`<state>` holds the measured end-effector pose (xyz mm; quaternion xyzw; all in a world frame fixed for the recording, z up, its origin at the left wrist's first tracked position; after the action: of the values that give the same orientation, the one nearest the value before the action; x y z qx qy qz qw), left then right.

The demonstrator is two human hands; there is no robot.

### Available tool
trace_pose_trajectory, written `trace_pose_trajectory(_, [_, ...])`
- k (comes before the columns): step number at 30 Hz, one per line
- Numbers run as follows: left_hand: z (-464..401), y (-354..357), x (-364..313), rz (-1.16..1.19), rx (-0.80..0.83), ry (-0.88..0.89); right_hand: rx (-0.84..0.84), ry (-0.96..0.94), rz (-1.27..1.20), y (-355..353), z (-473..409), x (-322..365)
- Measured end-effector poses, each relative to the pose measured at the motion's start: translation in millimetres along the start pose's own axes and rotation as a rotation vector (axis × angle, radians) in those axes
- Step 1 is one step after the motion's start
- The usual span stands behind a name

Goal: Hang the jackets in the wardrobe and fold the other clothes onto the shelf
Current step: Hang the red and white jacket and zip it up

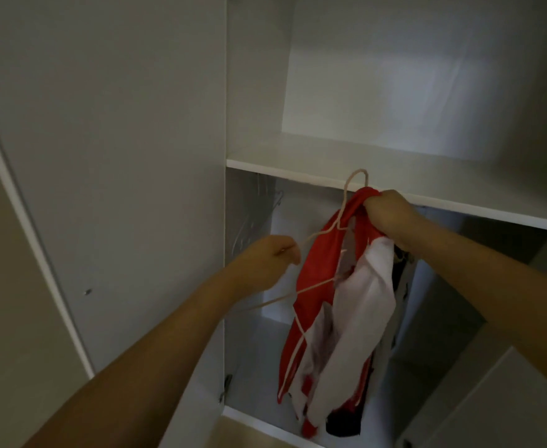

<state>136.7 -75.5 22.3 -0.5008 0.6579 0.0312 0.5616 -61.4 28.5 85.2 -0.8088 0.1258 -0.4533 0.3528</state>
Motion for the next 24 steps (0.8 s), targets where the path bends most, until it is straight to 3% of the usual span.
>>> trace_pose_trajectory(2, [-2.0, -4.5, 7.3, 0.116, -0.004, 0.029, -0.016, -0.168, 0.104, -9.9, 4.4, 8.2])
trace_pose_trajectory(5, [-8.7, -7.6, -2.0, 0.198, -0.031, 0.147, 0.081, -0.187, 0.044, -19.0, 13.1, 8.5])
trace_pose_trajectory(7, [-17.8, -7.9, -13.7, 0.089, -0.082, 0.244, 0.188, -0.148, 0.014, -20.2, 17.8, 5.8])
trace_pose_trajectory(9, [-24.7, -12.9, -25.9, -0.195, -0.309, 0.394, 0.165, -0.133, 0.012, -27.8, 16.5, 4.0])
trace_pose_trajectory(11, [-15.4, -14.8, -33.5, -0.475, -0.722, 0.526, 0.001, -0.136, -0.047, -47.9, 7.7, 0.6])
trace_pose_trajectory(13, [6.4, 8.9, -29.4, -0.397, -0.941, 0.622, -0.132, -0.127, -0.129, -72.2, 3.2, -2.8])
trace_pose_trajectory(15, [12.8, 53.7, -10.1, -0.111, -0.787, 0.511, -0.182, -0.115, -0.170, -94.6, 1.2, -5.2])
trace_pose_trajectory(19, [-4.0, 163.0, 34.4, 0.309, 0.025, -0.398, -0.170, -0.132, -0.255, -127.1, 13.0, -1.6])
trace_pose_trajectory(21, [-11.0, 207.5, 28.5, 0.492, 0.346, -0.525, -0.152, -0.155, -0.238, -141.8, 22.7, -1.4])
trace_pose_trajectory(24, [-4.4, 241.3, -3.9, 0.474, 0.655, -0.444, -0.147, -0.151, -0.240, -168.0, 31.2, -10.8])
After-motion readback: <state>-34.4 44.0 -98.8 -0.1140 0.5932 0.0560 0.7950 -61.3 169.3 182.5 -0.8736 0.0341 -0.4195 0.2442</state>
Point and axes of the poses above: each hand's wrist, its own z-axis away from the middle knuckle, its own y-axis out of the palm, x = y × z, the point moved 6 cm from there along -z, towards the middle knuckle, and after that the axes turned 15 degrees about -x, right-handed, at the moved point
